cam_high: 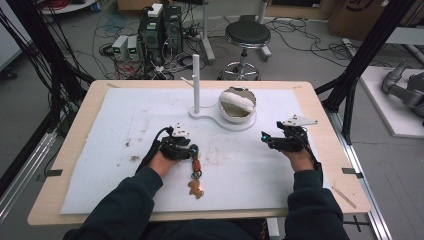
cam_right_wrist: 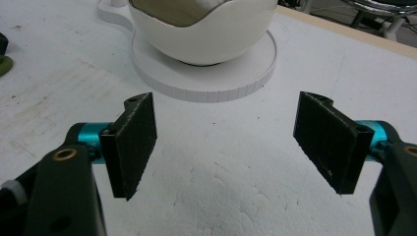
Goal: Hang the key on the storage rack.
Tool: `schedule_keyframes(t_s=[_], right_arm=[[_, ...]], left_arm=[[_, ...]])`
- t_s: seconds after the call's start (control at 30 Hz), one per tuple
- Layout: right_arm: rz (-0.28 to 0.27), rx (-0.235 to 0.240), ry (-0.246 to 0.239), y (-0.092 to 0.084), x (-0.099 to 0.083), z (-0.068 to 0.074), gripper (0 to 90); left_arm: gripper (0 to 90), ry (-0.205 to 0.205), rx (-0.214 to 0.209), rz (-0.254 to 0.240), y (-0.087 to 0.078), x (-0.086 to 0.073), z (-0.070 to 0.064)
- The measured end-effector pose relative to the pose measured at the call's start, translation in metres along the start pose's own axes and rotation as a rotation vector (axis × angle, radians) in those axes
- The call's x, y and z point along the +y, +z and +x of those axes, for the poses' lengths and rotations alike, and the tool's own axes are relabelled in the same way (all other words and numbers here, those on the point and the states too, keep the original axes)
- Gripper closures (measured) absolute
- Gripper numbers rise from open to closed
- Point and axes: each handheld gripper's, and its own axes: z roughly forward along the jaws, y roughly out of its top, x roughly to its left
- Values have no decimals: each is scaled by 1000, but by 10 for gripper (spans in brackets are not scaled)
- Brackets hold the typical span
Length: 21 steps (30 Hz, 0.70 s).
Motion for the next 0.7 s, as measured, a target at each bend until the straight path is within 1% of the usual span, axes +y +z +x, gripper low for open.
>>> schedule_keyframes(t_s=[0.03, 0.07, 0.1, 0.2, 0.27, 0.3, 0.33, 0.43, 0.47, 0.53, 0.57, 0.6, 0.7], right_arm=[[-3, 0, -1, 0, 0, 0, 247], [-2, 0, 0, 0, 0, 0, 247], [-4, -3, -3, -1, 0, 0, 247], [-2, -2, 2, -1, 0, -1, 247], [-5, -4, 2, -1, 0, -1, 247], [-8, -4, 5, -2, 0, -1, 247], [-9, -5, 6, -2, 0, -2, 248], [-12, -4, 12, -3, 0, -3, 248], [-15, -6, 12, -3, 0, -3, 247], [-17, -5, 14, -4, 0, -3, 248], [-17, -5, 14, -4, 0, -3, 248], [-15, -4, 13, -4, 0, -3, 247], [-17, -4, 17, -4, 0, -3, 248]], left_arm=[[668, -4, -3, 0, -1, 0, 1], [707, -9, -1, 1, -1, 0, 1], [791, 5, 1, -1, -1, 0, 1], [835, 26, 7, 3, -2, 0, -2], [841, 15, 0, 5, -3, 0, -1], [841, 2, -6, -7, -4, 0, 0], [841, -2, -14, -25, -7, 1, 1], [842, -29, -30, -110, -19, 5, 4], [842, -37, -26, -136, -24, 7, 5], [843, -50, -34, -195, -34, 10, 8], [843, -54, -27, -220, -39, 11, 10], [843, -71, -32, -259, -43, 12, 11], [844, -75, -27, -328, -59, 18, 17]])
